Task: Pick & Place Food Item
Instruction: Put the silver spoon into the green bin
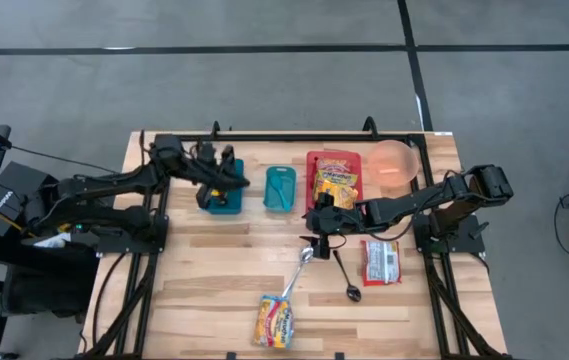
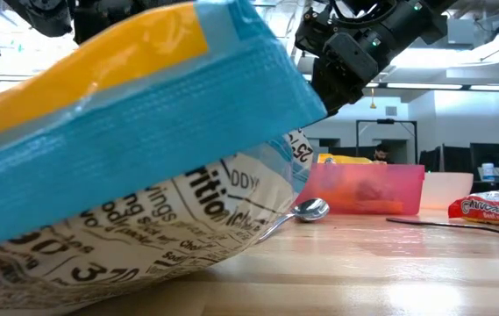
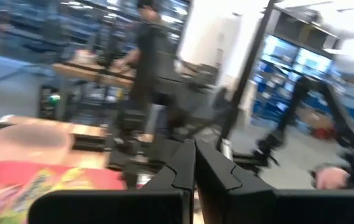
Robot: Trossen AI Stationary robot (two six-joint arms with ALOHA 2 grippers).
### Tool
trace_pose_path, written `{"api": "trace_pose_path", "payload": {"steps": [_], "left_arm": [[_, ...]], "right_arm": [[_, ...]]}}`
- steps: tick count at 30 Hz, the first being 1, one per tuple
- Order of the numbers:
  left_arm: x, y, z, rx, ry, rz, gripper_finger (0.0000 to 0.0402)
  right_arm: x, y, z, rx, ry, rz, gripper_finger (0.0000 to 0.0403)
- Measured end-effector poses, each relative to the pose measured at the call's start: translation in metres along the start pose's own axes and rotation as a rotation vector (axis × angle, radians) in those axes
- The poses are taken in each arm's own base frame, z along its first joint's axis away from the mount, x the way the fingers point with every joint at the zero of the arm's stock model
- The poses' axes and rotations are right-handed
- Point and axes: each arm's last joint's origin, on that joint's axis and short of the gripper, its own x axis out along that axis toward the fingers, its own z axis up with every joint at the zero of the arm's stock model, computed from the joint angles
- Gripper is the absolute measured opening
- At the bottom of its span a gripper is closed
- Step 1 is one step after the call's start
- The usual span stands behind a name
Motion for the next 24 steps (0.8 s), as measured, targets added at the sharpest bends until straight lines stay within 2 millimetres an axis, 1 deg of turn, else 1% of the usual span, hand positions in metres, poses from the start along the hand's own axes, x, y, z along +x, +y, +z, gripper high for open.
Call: {"api": "trace_pose_path", "payload": {"steps": [4,6,8,11,16,20,24], "left_arm": [[0.014,-0.02,-0.007,0.064,0.019,-0.081,0.0002],[0.022,-0.029,-0.014,0.091,0.043,-0.097,0.0001],[0.028,-0.036,-0.022,0.099,0.087,-0.11,0.0001],[0.036,-0.047,-0.029,0.096,0.114,-0.124,0.0002],[0.046,-0.06,-0.047,0.091,0.199,-0.07,0.0002],[0.052,-0.067,-0.058,0.086,0.255,-0.014,0.0001],[0.055,-0.073,-0.067,0.074,0.302,-0.031,0.0001]], "right_arm": [[0.0,0.0,0.004,0.012,-0.045,0.004,0.0276],[0.0,0.001,0.009,0.027,-0.093,0.008,0.0276],[-0.001,0.001,0.011,0.047,-0.117,0.011,0.0276],[-0.001,0.001,0.012,0.038,-0.126,0.012,0.0276],[-0.001,0.0,0.012,0.031,-0.125,0.009,0.0276],[-0.001,0.001,0.012,0.069,-0.122,0.016,0.0276],[0.0,0.002,0.009,0.115,-0.092,0.06,0.0276]]}}
